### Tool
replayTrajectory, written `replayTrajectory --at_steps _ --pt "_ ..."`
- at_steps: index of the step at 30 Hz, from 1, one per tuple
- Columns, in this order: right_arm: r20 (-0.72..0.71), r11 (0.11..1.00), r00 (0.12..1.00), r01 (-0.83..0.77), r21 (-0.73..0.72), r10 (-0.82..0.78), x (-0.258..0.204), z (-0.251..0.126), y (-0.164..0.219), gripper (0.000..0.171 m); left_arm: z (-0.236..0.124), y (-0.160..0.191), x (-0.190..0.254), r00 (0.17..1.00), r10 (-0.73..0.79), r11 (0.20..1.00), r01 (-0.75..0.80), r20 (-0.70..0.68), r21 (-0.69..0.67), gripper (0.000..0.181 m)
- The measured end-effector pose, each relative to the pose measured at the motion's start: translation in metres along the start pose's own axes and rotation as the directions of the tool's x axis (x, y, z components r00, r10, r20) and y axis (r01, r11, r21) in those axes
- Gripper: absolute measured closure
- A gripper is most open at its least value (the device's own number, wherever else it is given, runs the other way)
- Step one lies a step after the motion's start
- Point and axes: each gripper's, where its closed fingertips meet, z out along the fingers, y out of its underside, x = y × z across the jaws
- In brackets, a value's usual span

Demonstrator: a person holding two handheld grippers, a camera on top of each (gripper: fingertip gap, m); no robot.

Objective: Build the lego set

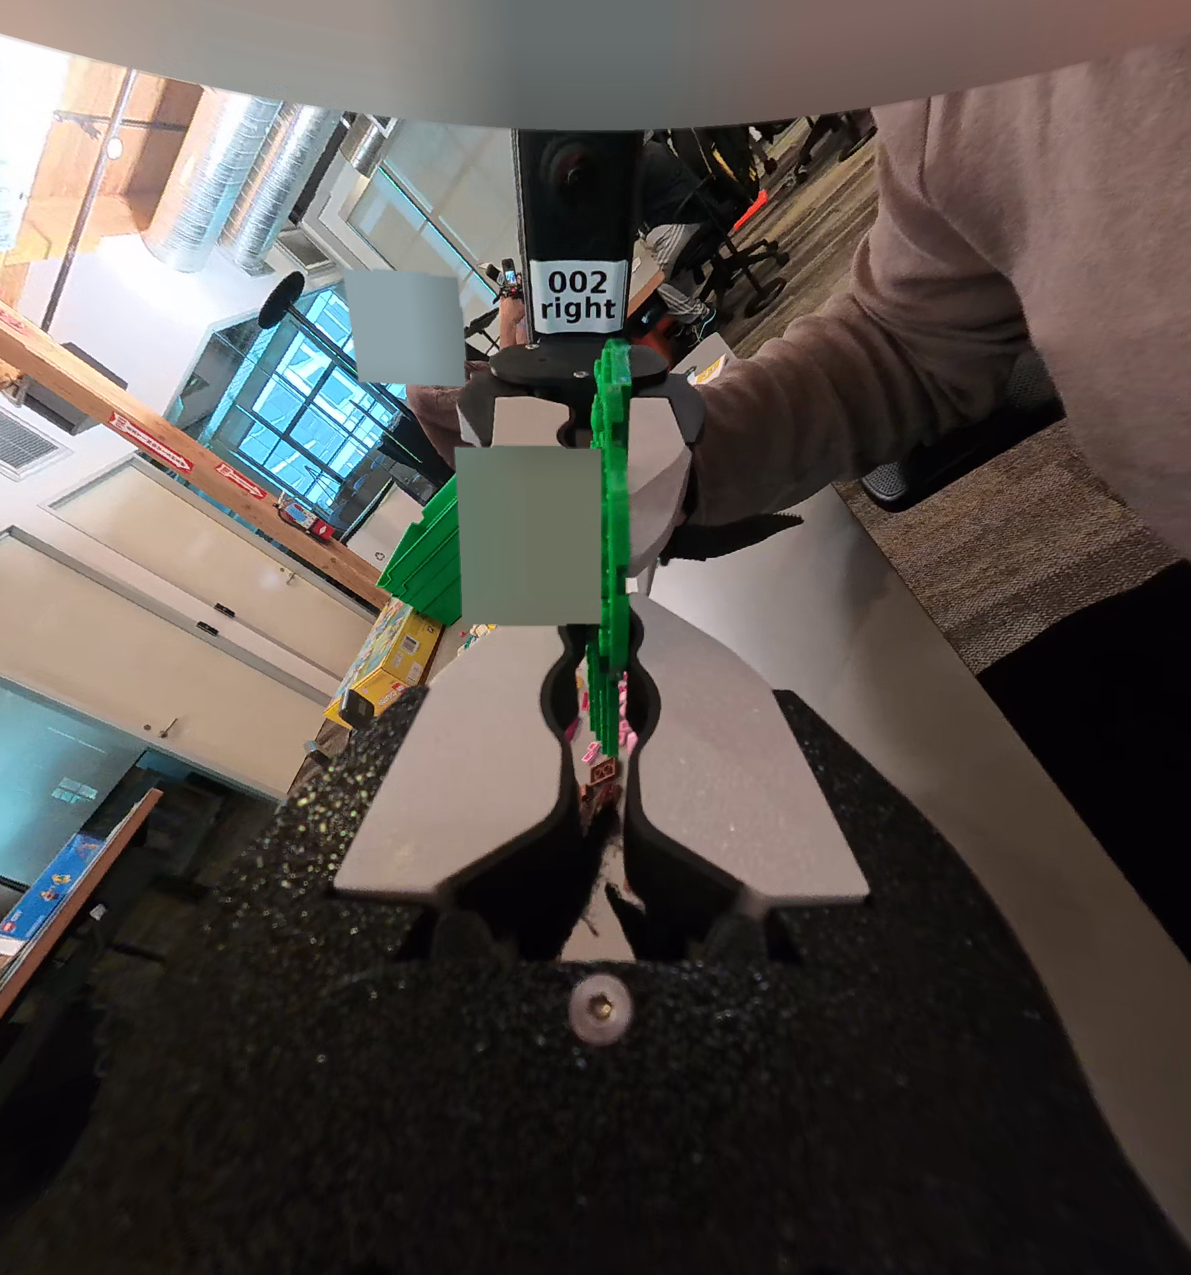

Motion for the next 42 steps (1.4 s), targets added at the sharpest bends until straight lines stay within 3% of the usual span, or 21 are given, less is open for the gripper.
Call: replayTrajectory --at_steps 7,18,22,26,33,42 --pt "-0.061 1.0 0.998 0.021 0.013 -0.021 0.005 0.001 -0.001 0.163 -0.001 0.001 -0.004 0.999 -0.052 0.999 0.052 0.006 0.0 0.172" --pt "-0.033 1.0 0.999 -0.013 -0.014 0.013 0.006 0.001 0.003 0.164 -0.001 0.005 -0.005 0.994 -0.11 0.994 0.11 0.002 -0.002 0.172" --pt "-0.045 0.998 0.999 0.01 -0.069 -0.013 0.009 0.0 0.007 0.164 -0.001 0.004 -0.014 0.992 -0.072 0.997 0.069 0.1 0.033 0.156" --pt "-0.036 0.998 0.999 0.009 -0.069 -0.012 0.009 -0.001 0.006 0.164 -0.001 -0.001 -0.012 0.994 -0.02 0.998 0.014 0.108 0.053 0.166" --pt "-0.022 0.999 1.0 -0.015 -0.039 0.014 0.009 -0.005 0.001 0.164 -0.006 -0.01 -0.011 0.995 -0.053 0.991 0.042 0.084 0.129 0.168" --pt "0.003 0.997 0.998 -0.062 -0.045 0.063 0.007 -0.007 0.005 0.164 -0.003 -0.005 -0.008 0.997 -0.07 0.995 0.067 0.039 0.071 0.173"
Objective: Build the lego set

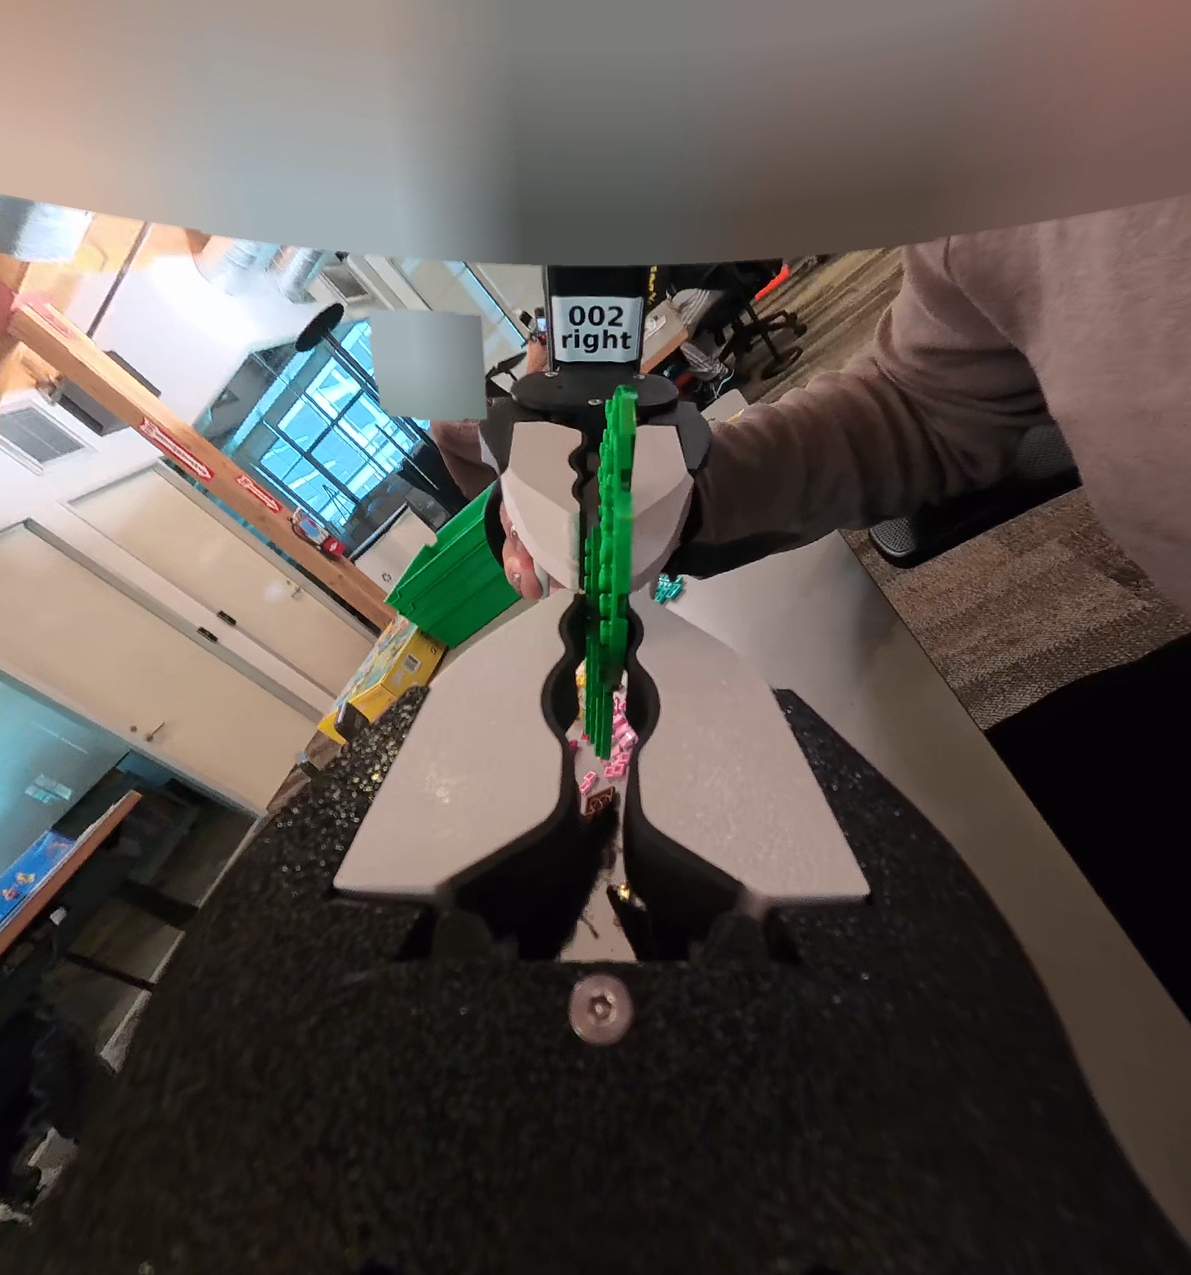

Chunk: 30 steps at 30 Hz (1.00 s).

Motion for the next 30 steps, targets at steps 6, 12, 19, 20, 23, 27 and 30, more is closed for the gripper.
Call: replayTrajectory --at_steps 6,12,19,20,23,27,30 --pt "0.002 0.999 1.0 -0.03 0.04 0.03 0.0 0.0 -0.005 0.163 0.0 -0.001 0.0 1.0 0.005 1.0 -0.005 0.0 -0.015 0.173" --pt "0.012 0.998 1.0 -0.024 0.051 0.023 -0.003 0.001 -0.009 0.163 0.001 0.002 0.003 1.0 -0.019 1.0 0.019 -0.021 -0.013 0.173" --pt "0.044 0.996 0.997 -0.07 0.052 0.068 -0.004 0.001 -0.009 0.164 0.001 0.002 0.004 0.999 -0.02 1.0 0.02 -0.029 -0.013 0.173" --pt "0.045 0.996 0.996 -0.074 0.055 0.072 -0.004 0.0 -0.009 0.164 0.001 0.001 0.004 0.999 -0.022 1.0 0.022 -0.029 -0.012 0.173" --pt "0.034 0.995 0.997 -0.07 0.066 0.068 -0.003 0.001 -0.011 0.165 0.001 0.0 0.004 0.999 -0.02 1.0 0.02 -0.025 -0.012 0.173" --pt "0.033 0.996 0.998 -0.047 0.073 0.045 -0.004 0.0 -0.013 0.164 0.001 -0.003 0.005 0.999 -0.02 1.0 0.02 -0.028 -0.005 0.173" --pt "0.026 0.996 0.999 -0.049 0.075 0.047 -0.003 0.0 -0.014 0.164 0.001 -0.003 0.003 1.0 -0.021 1.0 0.021 -0.02 -0.001 0.173"
